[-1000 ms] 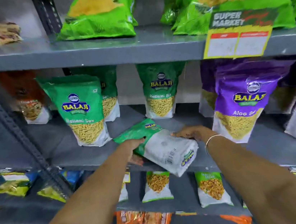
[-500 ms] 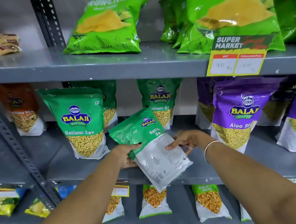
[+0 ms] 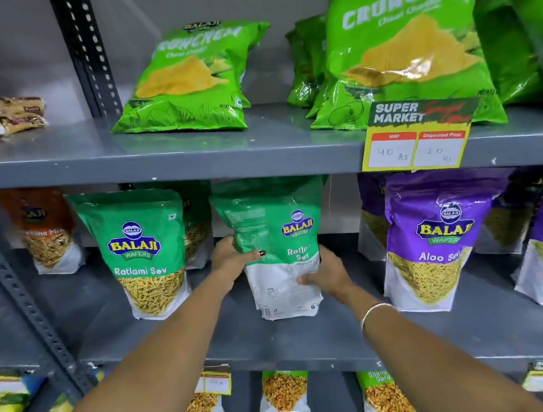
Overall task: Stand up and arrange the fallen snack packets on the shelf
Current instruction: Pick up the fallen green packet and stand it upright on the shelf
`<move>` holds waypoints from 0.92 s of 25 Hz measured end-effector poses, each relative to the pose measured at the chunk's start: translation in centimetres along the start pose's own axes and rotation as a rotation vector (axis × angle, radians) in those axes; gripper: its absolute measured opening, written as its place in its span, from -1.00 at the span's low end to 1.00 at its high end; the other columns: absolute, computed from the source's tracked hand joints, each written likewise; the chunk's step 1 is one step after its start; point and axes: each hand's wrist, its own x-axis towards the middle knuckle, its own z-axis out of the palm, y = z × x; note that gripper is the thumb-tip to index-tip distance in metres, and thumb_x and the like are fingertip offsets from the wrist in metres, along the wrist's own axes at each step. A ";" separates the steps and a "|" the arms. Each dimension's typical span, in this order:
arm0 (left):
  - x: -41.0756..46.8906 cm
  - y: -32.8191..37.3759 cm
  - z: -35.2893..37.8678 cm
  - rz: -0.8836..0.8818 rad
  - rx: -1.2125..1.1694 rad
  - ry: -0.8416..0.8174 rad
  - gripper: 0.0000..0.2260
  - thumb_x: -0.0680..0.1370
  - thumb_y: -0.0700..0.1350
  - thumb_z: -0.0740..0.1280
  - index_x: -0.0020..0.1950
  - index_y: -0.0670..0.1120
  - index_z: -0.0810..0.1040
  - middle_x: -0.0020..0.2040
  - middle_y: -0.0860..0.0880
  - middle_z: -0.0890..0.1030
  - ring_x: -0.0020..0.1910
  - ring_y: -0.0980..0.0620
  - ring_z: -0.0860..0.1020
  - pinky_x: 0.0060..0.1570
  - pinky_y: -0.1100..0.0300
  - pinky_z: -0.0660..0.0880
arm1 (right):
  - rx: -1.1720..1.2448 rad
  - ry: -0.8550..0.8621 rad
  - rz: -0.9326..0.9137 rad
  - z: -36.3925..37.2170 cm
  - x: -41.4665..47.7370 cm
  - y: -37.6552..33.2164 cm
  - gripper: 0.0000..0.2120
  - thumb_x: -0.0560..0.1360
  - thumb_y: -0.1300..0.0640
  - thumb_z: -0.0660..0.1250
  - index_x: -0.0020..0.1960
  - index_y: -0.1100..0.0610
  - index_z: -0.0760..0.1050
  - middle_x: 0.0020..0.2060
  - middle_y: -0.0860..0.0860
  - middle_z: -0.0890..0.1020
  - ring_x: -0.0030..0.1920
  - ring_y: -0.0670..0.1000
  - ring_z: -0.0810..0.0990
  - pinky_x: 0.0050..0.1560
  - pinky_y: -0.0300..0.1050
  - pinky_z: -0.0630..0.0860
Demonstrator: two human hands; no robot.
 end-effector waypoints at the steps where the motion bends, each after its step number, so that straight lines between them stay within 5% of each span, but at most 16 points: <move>1: 0.2 -0.2 0.3 0.036 0.041 0.013 -0.61 0.35 -0.29 0.49 0.14 -0.32 0.50 0.16 -0.26 0.62 -0.08 0.03 0.53 -0.22 0.24 0.44 | 0.011 0.042 0.013 0.3 -0.2 0.4 -0.40 0.17 0.44 0.52 0.19 0.27 0.47 0.13 0.20 0.63 0.04 0.08 0.58 0.22 0.06 0.51; 4: 0.5 -0.7 0.7 0.079 0.088 -0.018 -0.57 0.33 -0.28 0.51 0.15 -0.30 0.50 0.14 -0.22 0.63 -0.05 0.02 0.52 -0.12 0.22 0.41 | 0.045 0.072 0.009 0.7 -0.8 1.3 -0.36 0.20 0.47 0.49 0.25 0.28 0.42 0.15 0.20 0.62 0.04 0.01 0.54 0.16 -0.09 0.49; 9: 0.5 -1.4 0.0 -0.080 0.143 -0.303 -0.57 0.43 -0.33 0.38 0.27 -0.21 0.39 0.14 -0.09 0.54 0.06 0.02 0.45 0.00 0.17 0.39 | -0.120 0.112 0.058 0.1 -0.6 1.6 -0.42 0.21 0.26 0.56 0.12 0.25 0.35 0.14 0.17 0.57 0.14 0.15 0.56 0.11 -0.05 0.50; 11: 0.6 -1.8 -0.5 -0.146 0.120 -0.340 -0.65 0.49 -0.33 0.27 0.26 -0.17 0.37 0.07 -0.11 0.53 0.00 -0.02 0.46 0.05 0.11 0.41 | -0.215 0.195 0.101 0.1 -0.7 1.5 -0.41 0.24 0.17 0.55 0.11 0.26 0.30 0.04 0.10 0.49 0.08 0.14 0.53 0.03 -0.05 0.46; 14: 0.8 -2.6 -0.8 -0.214 0.048 -0.363 -0.61 0.54 -0.35 0.14 0.36 -0.14 0.27 -0.06 -0.10 0.57 -0.14 0.00 0.55 0.06 0.08 0.48 | -0.164 0.253 0.090 0.5 -0.7 1.0 -0.65 0.33 0.30 0.41 0.00 0.19 0.29 -0.16 0.05 0.48 -0.09 0.10 0.50 -0.09 -0.15 0.37; 16: 0.6 -2.9 -0.6 -0.211 0.035 -0.425 -0.56 0.56 -0.32 0.17 0.42 -0.11 0.21 0.05 -0.14 0.56 -0.11 -0.02 0.56 -0.01 0.12 0.51 | -0.106 0.199 0.038 0.6 -0.4 1.2 -0.73 0.34 0.38 0.30 -0.04 0.17 0.33 -0.32 0.00 0.49 -0.13 0.06 0.49 -0.13 -0.21 0.38; 19: 0.7 -3.4 0.2 -0.186 0.043 -0.431 -0.52 0.53 -0.28 0.27 0.43 -0.12 0.27 0.20 -0.11 0.49 0.14 0.00 0.47 0.20 0.03 0.42 | 0.044 -0.040 0.037 -0.4 -0.6 1.0 -0.49 0.30 0.43 0.40 0.20 0.20 0.40 -0.20 -0.07 0.51 -0.03 0.03 0.47 -0.08 -0.27 0.44; 23: 0.8 -3.8 1.6 -0.176 0.051 -0.428 -0.38 0.46 -0.18 0.40 0.47 -0.04 0.25 0.42 -0.04 0.41 0.36 -0.03 0.40 0.15 0.05 0.36 | 0.044 -0.346 0.048 -1.3 -0.9 0.7 -0.10 0.21 0.17 0.57 0.42 0.11 0.16 0.23 -0.04 0.46 0.27 -0.01 0.43 0.36 -0.05 0.38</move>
